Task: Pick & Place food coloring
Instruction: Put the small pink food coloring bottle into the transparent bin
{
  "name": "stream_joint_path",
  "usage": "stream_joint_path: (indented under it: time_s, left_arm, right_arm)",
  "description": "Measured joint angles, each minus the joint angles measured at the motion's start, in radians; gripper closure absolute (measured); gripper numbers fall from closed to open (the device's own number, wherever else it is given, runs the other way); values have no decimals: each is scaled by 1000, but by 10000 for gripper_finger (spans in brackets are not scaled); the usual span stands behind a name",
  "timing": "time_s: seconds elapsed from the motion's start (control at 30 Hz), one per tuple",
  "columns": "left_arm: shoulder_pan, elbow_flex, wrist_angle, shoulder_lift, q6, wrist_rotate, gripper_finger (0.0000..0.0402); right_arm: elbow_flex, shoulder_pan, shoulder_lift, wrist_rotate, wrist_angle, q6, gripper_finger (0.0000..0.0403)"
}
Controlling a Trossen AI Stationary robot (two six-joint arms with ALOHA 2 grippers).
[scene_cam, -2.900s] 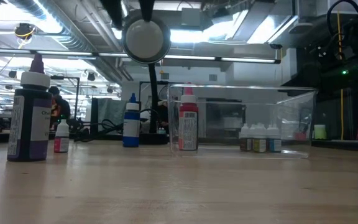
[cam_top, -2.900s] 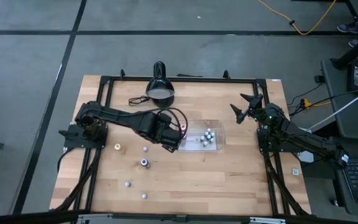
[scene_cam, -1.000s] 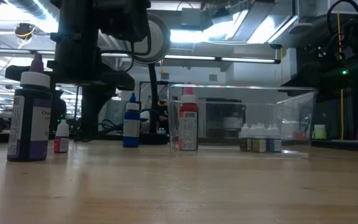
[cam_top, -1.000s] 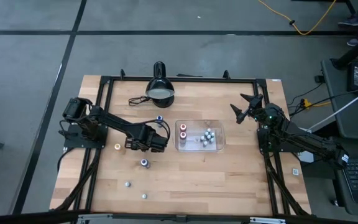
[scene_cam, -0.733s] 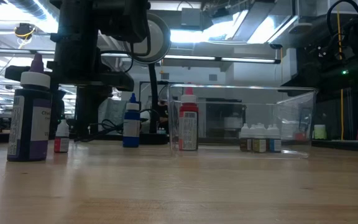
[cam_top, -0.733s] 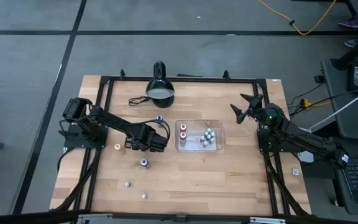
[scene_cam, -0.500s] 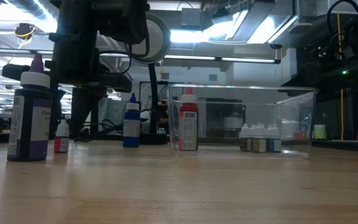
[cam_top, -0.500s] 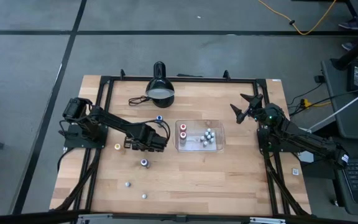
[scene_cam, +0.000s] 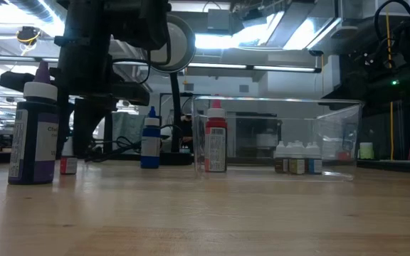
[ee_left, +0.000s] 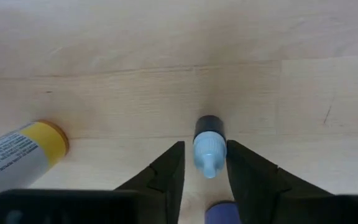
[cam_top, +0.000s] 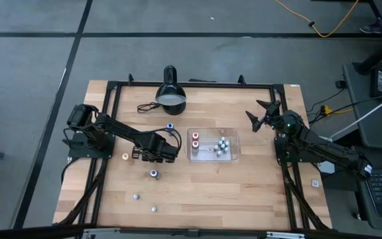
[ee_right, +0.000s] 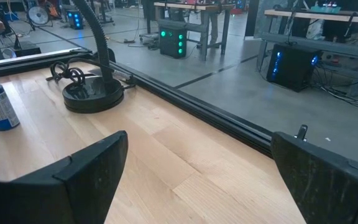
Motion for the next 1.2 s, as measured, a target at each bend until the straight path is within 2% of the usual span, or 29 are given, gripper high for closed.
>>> stream_joint_path:
  time_s: [0.27, 0.47, 0.63, 0.9, 1.2]
  left_arm:
    - [0, 2, 5, 0, 13, 11, 341]
    - [0, 17, 12, 2, 11, 7, 342]
    - [0, 72, 12, 2, 53, -50, 344]
    - [2, 190, 12, 2, 308, -107, 346]
    - [2, 338, -21, 2, 670, -66, 347]
  right_arm:
    - [0, 0, 0, 0, 0, 1, 8]
    - [0, 0, 0, 0, 0, 0, 8]
    - [0, 0, 0, 0, 0, 1, 8]
    - [0, 0, 0, 0, 0, 1, 8]
    - [0, 0, 0, 0, 0, 0, 8]
